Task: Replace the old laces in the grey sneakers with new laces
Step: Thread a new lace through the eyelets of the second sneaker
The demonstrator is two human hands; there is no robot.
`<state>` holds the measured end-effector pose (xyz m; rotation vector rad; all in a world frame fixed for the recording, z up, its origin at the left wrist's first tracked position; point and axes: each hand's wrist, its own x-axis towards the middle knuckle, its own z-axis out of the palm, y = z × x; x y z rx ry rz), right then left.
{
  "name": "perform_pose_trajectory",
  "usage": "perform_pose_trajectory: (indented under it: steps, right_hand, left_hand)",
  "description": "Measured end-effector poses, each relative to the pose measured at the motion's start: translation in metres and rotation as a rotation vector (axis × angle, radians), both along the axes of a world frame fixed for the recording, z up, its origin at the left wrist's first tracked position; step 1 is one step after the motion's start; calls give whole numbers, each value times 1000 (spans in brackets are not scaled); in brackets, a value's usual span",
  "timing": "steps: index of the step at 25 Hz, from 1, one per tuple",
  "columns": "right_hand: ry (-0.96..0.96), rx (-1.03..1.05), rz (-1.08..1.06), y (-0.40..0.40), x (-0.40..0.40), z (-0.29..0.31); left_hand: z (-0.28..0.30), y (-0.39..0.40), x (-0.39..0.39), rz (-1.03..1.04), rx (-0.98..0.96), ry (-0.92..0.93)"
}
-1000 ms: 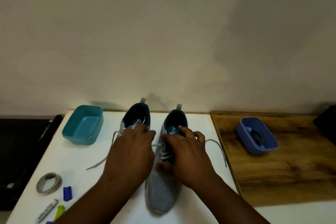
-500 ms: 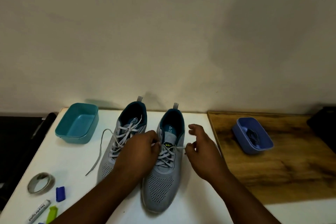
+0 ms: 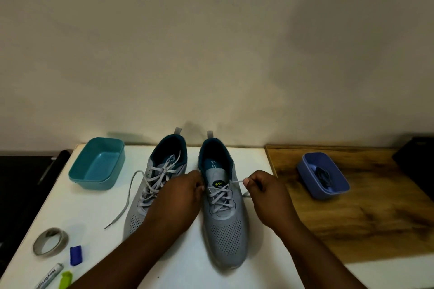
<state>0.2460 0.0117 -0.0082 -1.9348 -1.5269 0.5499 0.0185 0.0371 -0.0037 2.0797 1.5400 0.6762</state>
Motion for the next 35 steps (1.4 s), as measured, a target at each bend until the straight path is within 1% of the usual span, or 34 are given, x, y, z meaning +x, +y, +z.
perform_pose_trajectory:
  steps: [2,5,7,8,9,11,12,13,14,15,17,18,19,21,22,24,26,28,29,30,31,32,34,35]
  right_hand:
    - [-14,45,-36,-2,-2,-2]
    - [42,61,-1,-2,-5,-5]
    - [104,32,3,-3,-8,-5]
    - [92,30,-5,-4,-11,-4]
    - [33,50,-9,-5,-14,-3]
    - [-161,124,-9,-10,-22,4]
    - [-202,178,2,-13,-29,13]
    - [-192,210,34,-16,-37,23]
    - [-125,182,83,-20,-46,31]
    - [-20,107,138,-24,-55,39]
    - [230,-114,282,-34,-74,46]
    - [343,-213,382,-38,-83,48]
    - [453,-292,487,-42,-90,51]
    - [626,-434,658,-47,-98,57]
    - [651,-487,705,-48,-97,60]
    - [569,-503,677,-44,-88,60]
    - [354,-398,504,-35,-68,58]
    - [186,-177,330,-27,-45,56]
    - [170,-58,269,-24,-36,55]
    - [198,47,223,-21,-30,53]
    - [229,125,184,-19,-27,51]
    - [225,186,162,-18,-28,50]
    - [146,281,153,-19,-36,44]
    - [91,319,157,-21,-41,41]
  left_hand:
    - [1,-4,4,-27,18,-9]
    - [5,-6,2,-10,29,24]
    - [10,-8,-1,-19,11,85]
    - [13,-10,-2,-33,-7,144]
    - [17,-14,-3,-37,-37,225]
    - [33,-22,-8,-15,-140,389]
    - [45,-26,-12,-12,-213,408]
    - [61,-29,-18,-24,-305,349]
    - [76,-30,-23,-43,-408,197]
    - [92,-31,-27,-45,-518,-24]
    - [116,-35,-30,-6,-712,-474]
    - [120,-37,-29,32,-783,-653]
    - [121,-38,-27,68,-829,-788]
    - [115,-40,-21,125,-850,-960]
    - [111,-38,-20,162,-832,-1016]
    - [102,-30,-24,276,-735,-1058]
    - [93,-20,-34,386,-622,-1026]
    - [83,-14,-43,445,-556,-931]
    - [78,-12,-45,450,-551,-873]
    - [74,-11,-46,438,-554,-802]
    - [69,-12,-46,400,-542,-675]
    - [63,-13,-46,332,-494,-468]
    - [55,-20,-43,206,-306,32]
    - [56,-25,-40,209,-177,179]
